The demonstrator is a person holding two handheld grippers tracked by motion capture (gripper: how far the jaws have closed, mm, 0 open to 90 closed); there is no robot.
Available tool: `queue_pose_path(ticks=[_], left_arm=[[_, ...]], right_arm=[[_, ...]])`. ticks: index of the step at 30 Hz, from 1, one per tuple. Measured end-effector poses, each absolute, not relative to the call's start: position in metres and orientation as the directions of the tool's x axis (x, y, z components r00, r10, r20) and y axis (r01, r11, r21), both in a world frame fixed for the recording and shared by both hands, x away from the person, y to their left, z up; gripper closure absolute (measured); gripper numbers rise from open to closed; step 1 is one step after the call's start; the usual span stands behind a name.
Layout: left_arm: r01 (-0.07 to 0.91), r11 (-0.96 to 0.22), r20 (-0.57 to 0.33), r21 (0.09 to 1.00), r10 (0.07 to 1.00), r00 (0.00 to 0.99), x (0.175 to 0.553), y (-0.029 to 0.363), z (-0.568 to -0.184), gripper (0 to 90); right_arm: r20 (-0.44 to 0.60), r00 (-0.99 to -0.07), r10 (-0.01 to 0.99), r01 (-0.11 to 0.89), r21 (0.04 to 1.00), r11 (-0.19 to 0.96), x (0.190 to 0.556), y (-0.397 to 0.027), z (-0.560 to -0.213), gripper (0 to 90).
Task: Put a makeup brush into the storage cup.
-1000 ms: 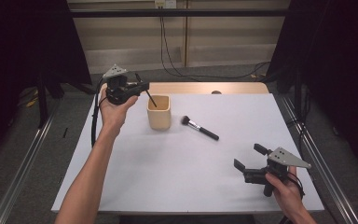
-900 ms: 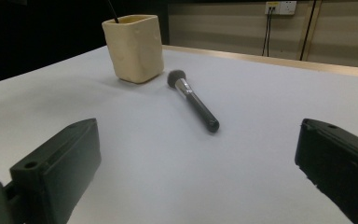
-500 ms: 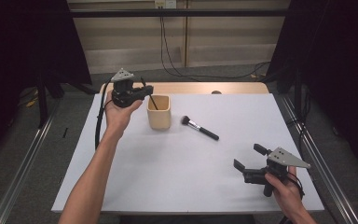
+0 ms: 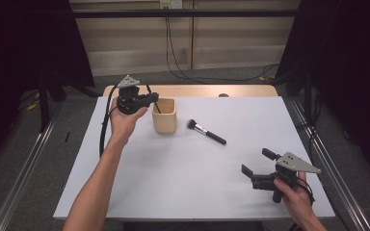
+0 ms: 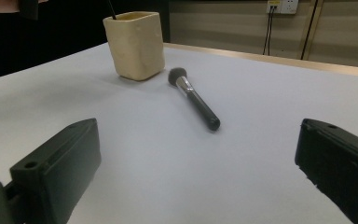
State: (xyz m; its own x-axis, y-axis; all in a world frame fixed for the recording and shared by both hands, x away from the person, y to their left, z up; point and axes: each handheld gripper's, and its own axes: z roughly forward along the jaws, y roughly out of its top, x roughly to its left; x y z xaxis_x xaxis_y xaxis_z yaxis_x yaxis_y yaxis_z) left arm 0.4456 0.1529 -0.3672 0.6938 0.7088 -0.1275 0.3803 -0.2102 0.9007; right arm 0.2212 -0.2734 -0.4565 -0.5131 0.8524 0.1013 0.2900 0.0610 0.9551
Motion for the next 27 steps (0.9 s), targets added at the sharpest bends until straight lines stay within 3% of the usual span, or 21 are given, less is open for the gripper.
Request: queue_pose_path(ticks=[27], left_arm=[[0.405, -0.258, -0.111, 0.877, 0.711, 0.694, 0.446, 0.147, -0.382, 85.1]], right_arm=[[0.105, -0.517, 0.850, 0.291, 0.955, 0.059, 0.220, -0.272, -0.457, 0.0]])
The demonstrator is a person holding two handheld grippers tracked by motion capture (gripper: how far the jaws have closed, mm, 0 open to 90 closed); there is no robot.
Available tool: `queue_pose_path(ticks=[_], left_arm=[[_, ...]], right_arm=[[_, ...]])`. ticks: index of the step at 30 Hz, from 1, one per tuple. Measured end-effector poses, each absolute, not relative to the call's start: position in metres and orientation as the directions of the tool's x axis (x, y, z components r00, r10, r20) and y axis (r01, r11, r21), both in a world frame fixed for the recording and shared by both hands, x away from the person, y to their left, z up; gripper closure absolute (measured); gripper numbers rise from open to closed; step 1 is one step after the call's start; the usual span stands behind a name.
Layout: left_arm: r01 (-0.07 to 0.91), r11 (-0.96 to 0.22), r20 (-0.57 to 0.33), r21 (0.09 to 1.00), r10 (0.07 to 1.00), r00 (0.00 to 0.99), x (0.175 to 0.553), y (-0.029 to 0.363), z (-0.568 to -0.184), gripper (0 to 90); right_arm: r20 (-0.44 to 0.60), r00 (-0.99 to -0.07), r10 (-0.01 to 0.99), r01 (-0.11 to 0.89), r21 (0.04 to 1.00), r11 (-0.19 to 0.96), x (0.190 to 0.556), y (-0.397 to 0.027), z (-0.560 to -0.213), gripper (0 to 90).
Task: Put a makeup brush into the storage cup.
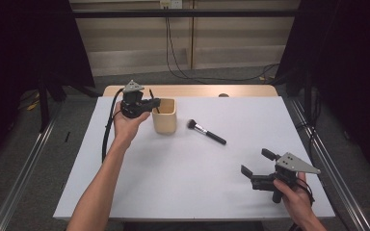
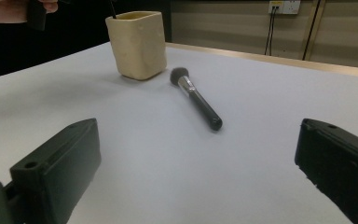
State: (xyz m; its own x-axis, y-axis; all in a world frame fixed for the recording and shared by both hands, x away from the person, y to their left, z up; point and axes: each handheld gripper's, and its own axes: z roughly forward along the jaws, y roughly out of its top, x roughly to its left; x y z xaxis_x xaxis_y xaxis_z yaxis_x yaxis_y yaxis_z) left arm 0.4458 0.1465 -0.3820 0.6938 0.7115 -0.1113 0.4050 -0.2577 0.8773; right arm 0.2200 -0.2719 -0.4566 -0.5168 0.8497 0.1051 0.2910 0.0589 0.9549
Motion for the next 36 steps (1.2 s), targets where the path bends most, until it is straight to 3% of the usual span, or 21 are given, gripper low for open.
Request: queue_pose_path(ticks=[5, 11, 20, 23, 30, 36], left_arm=[[0.408, -0.274, -0.099, 0.871, 0.715, 0.692, 0.445, 0.145, -0.384, 83.9], [0.410, -0.290, -0.084, 0.864, 0.721, 0.688, 0.444, 0.144, -0.389, 73.9], [0.407, -0.258, -0.094, 0.876, 0.737, 0.670, 0.442, 0.150, -0.389, 52.4], [0.405, -0.227, -0.117, 0.886, 0.735, 0.668, 0.439, 0.154, -0.390, 49.6], [0.408, -0.220, -0.110, 0.886, 0.756, 0.645, 0.433, 0.159, -0.395, 24.9], [0.382, -0.206, -0.097, 0.901, 0.763, 0.639, 0.424, 0.164, -0.394, 16.2]], right_arm=[[0.096, -0.521, 0.848, 0.289, 0.955, 0.069, 0.221, -0.272, -0.457, 0.0], [0.098, -0.521, 0.848, 0.289, 0.955, 0.067, 0.221, -0.272, -0.457, 0.0], [0.102, -0.519, 0.849, 0.290, 0.955, 0.063, 0.221, -0.271, -0.457, 0.0], [0.101, -0.519, 0.849, 0.290, 0.955, 0.063, 0.221, -0.272, -0.457, 0.0], [0.104, -0.518, 0.849, 0.290, 0.955, 0.060, 0.221, -0.272, -0.457, 0.0], [0.101, -0.519, 0.849, 0.288, 0.956, 0.062, 0.221, -0.273, -0.457, 0.0]])
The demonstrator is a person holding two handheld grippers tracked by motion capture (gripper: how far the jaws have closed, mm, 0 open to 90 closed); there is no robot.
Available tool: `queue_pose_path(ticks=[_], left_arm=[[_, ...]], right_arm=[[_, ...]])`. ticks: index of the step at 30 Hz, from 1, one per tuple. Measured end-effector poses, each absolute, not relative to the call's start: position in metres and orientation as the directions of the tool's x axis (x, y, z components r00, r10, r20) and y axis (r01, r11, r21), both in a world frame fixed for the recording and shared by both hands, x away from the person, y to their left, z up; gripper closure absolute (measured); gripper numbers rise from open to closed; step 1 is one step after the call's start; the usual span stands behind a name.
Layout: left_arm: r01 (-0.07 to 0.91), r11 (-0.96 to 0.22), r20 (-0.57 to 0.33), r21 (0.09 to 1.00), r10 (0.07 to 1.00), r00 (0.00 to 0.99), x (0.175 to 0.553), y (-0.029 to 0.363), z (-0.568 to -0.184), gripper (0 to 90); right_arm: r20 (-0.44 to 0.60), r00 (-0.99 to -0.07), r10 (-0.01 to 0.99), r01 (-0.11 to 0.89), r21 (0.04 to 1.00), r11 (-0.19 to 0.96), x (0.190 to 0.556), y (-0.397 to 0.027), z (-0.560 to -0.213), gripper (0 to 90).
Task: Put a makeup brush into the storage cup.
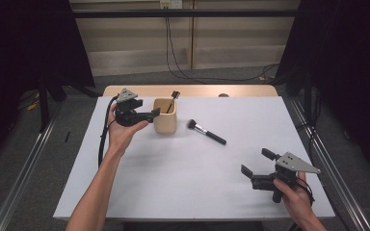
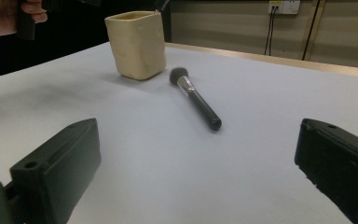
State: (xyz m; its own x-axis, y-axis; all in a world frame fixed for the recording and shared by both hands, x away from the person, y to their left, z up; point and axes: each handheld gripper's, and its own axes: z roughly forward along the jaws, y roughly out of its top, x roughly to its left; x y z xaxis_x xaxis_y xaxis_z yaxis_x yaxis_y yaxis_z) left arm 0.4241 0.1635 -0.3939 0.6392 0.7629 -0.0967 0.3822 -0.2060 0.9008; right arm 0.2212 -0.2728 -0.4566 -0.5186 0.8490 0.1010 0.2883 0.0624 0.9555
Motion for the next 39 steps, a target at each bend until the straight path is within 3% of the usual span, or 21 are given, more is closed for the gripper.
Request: queue_pose_path(ticks=[7, 39], left_arm=[[0.365, -0.218, -0.086, 0.905, 0.747, 0.660, 0.414, 0.165, -0.393, 5.1], [0.318, -0.186, -0.077, 0.929, 0.745, 0.662, 0.356, 0.192, -0.397, 3.3]], right_arm=[[0.103, -0.517, 0.850, 0.288, 0.956, 0.060, 0.222, -0.274, -0.456, 0.0], [0.094, -0.503, 0.859, 0.287, 0.956, 0.064, 0.216, -0.280, -0.455, 0.0]])
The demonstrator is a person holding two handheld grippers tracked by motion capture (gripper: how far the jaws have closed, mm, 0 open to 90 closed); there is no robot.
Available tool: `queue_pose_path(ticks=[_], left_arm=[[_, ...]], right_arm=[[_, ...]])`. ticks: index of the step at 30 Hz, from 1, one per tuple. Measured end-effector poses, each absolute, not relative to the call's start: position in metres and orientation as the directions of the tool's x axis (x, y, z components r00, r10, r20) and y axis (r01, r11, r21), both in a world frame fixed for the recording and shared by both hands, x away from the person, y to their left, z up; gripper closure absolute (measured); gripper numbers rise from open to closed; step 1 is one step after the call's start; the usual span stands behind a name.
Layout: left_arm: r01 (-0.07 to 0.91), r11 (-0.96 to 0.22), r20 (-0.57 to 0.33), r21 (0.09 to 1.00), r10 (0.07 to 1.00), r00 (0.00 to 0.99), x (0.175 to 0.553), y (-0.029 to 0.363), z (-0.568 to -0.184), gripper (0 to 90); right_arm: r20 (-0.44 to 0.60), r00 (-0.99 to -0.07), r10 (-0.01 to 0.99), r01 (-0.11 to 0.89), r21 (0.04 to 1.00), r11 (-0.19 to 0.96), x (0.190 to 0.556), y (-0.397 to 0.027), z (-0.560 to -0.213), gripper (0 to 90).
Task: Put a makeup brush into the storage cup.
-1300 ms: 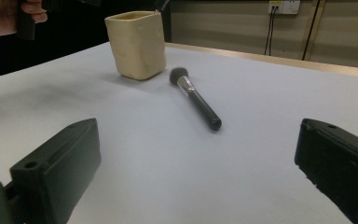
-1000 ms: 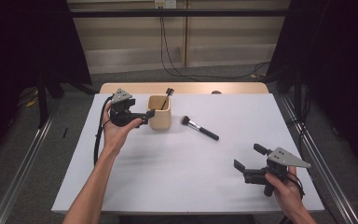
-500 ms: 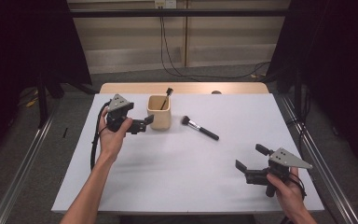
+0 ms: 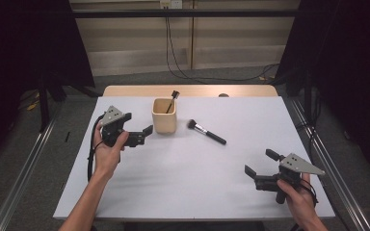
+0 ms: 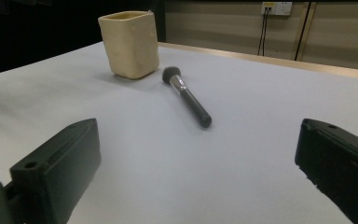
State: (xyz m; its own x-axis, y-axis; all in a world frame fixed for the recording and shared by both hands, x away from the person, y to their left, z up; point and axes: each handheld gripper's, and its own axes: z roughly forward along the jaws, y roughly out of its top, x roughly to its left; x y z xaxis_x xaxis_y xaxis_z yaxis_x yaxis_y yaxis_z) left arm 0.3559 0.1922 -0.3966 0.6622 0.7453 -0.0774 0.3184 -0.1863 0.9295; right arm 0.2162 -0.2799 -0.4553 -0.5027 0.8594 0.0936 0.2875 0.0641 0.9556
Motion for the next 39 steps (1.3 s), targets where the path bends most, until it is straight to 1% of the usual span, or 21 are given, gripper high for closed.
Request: queue_pose_path(ticks=[3, 6, 9, 11, 14, 17, 19, 26, 30, 33, 39], left_arm=[[0.314, -0.185, -0.074, 0.931, 0.748, 0.659, 0.349, 0.196, -0.398, 3.3], [0.290, -0.188, -0.052, 0.938, 0.752, 0.657, 0.340, 0.198, -0.398, 3.4], [0.288, -0.164, -0.073, 0.944, 0.744, 0.664, 0.332, 0.203, -0.398, 3.4], [0.270, -0.164, -0.058, 0.949, 0.750, 0.659, 0.329, 0.204, -0.398, 3.4], [0.272, -0.165, -0.056, 0.948, 0.755, 0.653, 0.324, 0.207, -0.402, 2.3], [0.282, -0.136, -0.082, 0.950, 0.761, 0.644, 0.320, 0.212, -0.408, 2.1], [0.272, -0.162, -0.057, 0.949, 0.758, 0.649, 0.316, 0.213, -0.409, 2.1], [0.255, -0.168, -0.035, 0.952, 0.770, 0.637, 0.302, 0.222, -0.412, 2.3], [0.252, -0.164, -0.037, 0.954, 0.769, 0.639, 0.293, 0.229, -0.415, 2.3], [0.260, -0.134, -0.069, 0.956, 0.761, 0.645, 0.283, 0.232, -0.418, 2.4], [0.272, -0.113, -0.083, 0.956, 0.783, 0.616, 0.268, 0.236, -0.421, 2.6]], right_arm=[[0.091, -0.501, 0.860, 0.287, 0.956, 0.066, 0.216, -0.279, -0.455, 0.0], [0.091, -0.497, 0.863, 0.288, 0.955, 0.065, 0.215, -0.279, -0.455, 0.0], [0.092, -0.494, 0.864, 0.289, 0.955, 0.064, 0.214, -0.280, -0.456, 0.0], [0.089, -0.495, 0.864, 0.288, 0.955, 0.066, 0.214, -0.281, -0.455, 0.0], [0.090, -0.494, 0.865, 0.287, 0.956, 0.064, 0.214, -0.281, -0.455, 0.0], [0.092, -0.493, 0.865, 0.288, 0.955, 0.063, 0.214, -0.281, -0.455, 0.0], [0.093, -0.494, 0.865, 0.289, 0.955, 0.063, 0.214, -0.281, -0.455, 0.0], [0.092, -0.486, 0.869, 0.293, 0.954, 0.063, 0.213, -0.281, -0.456, 0.0], [0.093, -0.485, 0.870, 0.289, 0.955, 0.059, 0.213, -0.280, -0.455, 0.0], [0.093, -0.484, 0.870, 0.293, 0.954, 0.061, 0.215, -0.279, -0.455, 0.0], [0.100, -0.487, 0.868, 0.297, 0.953, 0.056, 0.218, -0.278, -0.456, 0.0]])
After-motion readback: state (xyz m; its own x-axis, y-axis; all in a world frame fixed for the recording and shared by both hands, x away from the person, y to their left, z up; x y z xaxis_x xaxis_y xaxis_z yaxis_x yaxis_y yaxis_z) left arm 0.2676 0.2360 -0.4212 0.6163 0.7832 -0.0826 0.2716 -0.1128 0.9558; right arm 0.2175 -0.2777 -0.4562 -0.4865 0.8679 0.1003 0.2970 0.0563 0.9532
